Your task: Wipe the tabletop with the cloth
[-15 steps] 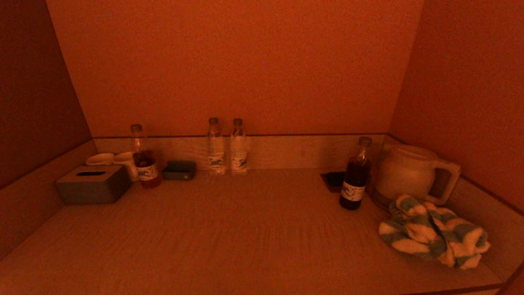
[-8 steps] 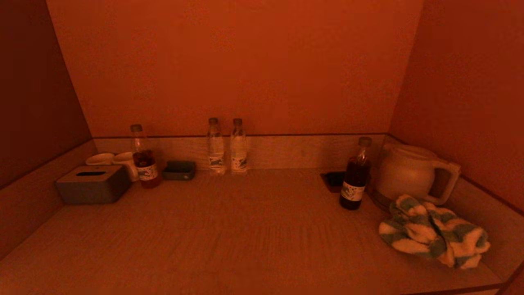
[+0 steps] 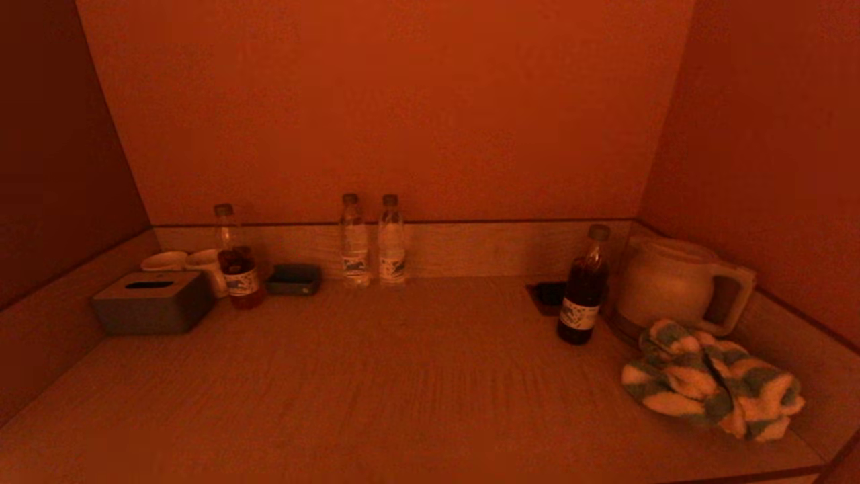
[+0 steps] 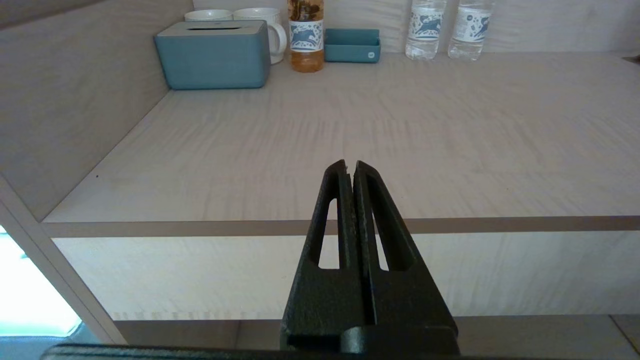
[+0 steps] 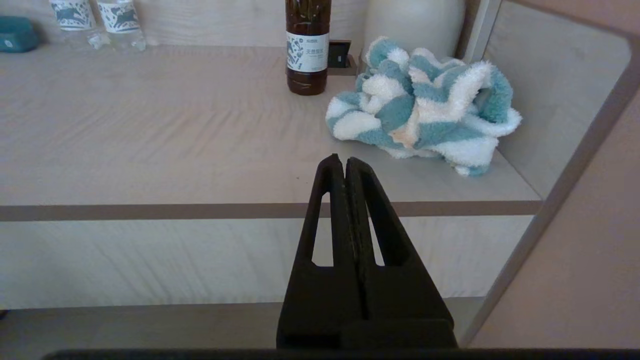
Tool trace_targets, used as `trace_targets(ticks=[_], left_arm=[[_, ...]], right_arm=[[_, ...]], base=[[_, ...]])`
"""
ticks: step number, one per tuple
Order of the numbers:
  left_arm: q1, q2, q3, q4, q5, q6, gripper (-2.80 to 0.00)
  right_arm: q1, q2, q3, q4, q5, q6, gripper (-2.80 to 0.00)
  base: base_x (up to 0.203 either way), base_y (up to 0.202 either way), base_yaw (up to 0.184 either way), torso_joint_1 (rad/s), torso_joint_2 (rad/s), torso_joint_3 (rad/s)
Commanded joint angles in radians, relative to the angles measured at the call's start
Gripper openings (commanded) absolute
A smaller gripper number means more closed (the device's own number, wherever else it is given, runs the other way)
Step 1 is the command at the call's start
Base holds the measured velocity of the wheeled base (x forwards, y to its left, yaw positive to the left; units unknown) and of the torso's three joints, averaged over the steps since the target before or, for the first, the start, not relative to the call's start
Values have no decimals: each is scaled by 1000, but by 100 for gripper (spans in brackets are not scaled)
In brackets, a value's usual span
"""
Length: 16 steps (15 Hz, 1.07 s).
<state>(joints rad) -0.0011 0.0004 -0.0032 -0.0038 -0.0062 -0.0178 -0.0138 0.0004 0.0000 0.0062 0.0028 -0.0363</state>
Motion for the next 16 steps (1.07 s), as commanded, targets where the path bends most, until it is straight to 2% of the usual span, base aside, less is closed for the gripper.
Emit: trace_targets(ticks=[1,16], left_arm=[[1,0,0,-1,0,-1,-280],[1,0,0,-1,0,-1,-280]], right_arm=[[0,0,0,0,0,1,-280],[0,0,0,0,0,1,-280]], base=[[0,0,0,0,0,0],[0,0,0,0,0,0]])
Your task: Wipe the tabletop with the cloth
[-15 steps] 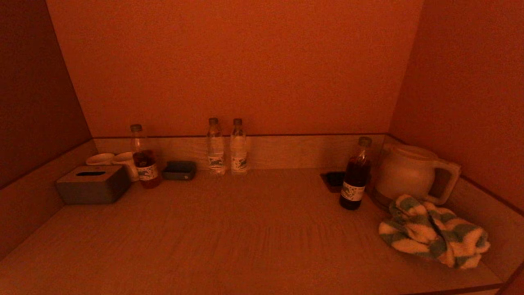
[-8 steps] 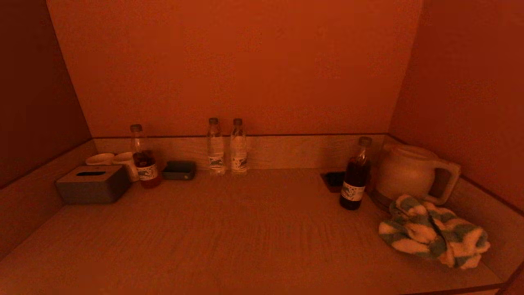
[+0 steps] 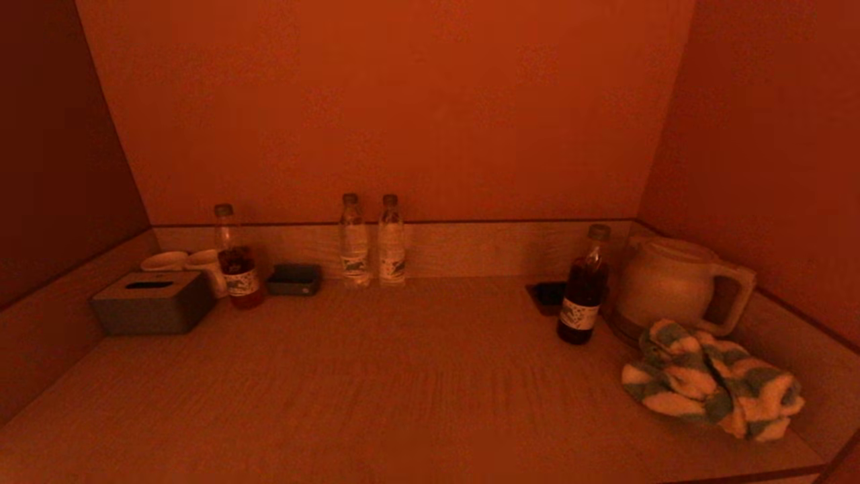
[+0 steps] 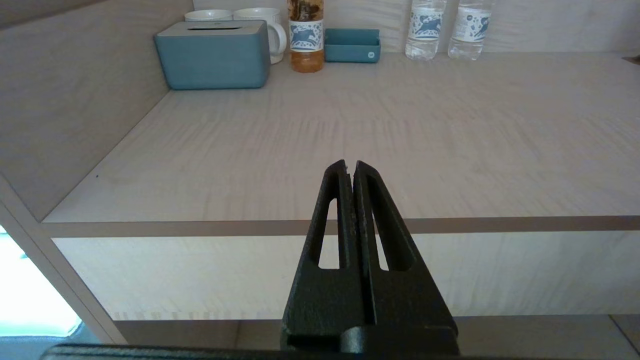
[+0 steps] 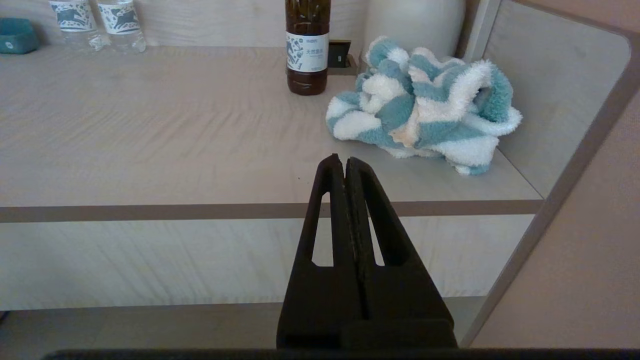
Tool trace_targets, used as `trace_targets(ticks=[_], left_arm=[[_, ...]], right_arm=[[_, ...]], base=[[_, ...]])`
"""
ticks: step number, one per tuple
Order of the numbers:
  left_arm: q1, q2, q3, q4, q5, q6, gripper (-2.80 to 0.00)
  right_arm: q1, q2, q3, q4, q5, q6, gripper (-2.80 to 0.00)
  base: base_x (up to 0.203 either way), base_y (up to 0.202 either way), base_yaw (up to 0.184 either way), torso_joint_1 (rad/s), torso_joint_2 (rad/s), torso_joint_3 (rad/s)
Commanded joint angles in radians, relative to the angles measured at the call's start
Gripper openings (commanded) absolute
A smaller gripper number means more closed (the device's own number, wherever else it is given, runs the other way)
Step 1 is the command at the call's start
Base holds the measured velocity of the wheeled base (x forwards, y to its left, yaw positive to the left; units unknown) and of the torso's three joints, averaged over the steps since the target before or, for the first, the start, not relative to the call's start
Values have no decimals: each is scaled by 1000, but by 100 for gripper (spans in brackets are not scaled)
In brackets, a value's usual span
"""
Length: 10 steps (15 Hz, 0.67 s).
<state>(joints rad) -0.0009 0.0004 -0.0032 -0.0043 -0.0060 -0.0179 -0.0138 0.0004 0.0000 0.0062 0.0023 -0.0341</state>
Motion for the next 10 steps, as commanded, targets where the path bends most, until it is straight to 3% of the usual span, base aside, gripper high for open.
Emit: trace_targets(ticks=[1,10], left_arm=[[-1,0,0,0,0,-1,-280],[1,0,0,0,0,-1,-280]], right_arm=[[0,0,0,0,1,-3,-280],[0,0,0,0,1,0,-280]], base=[[0,0,0,0,0,0],[0,0,0,0,0,0]])
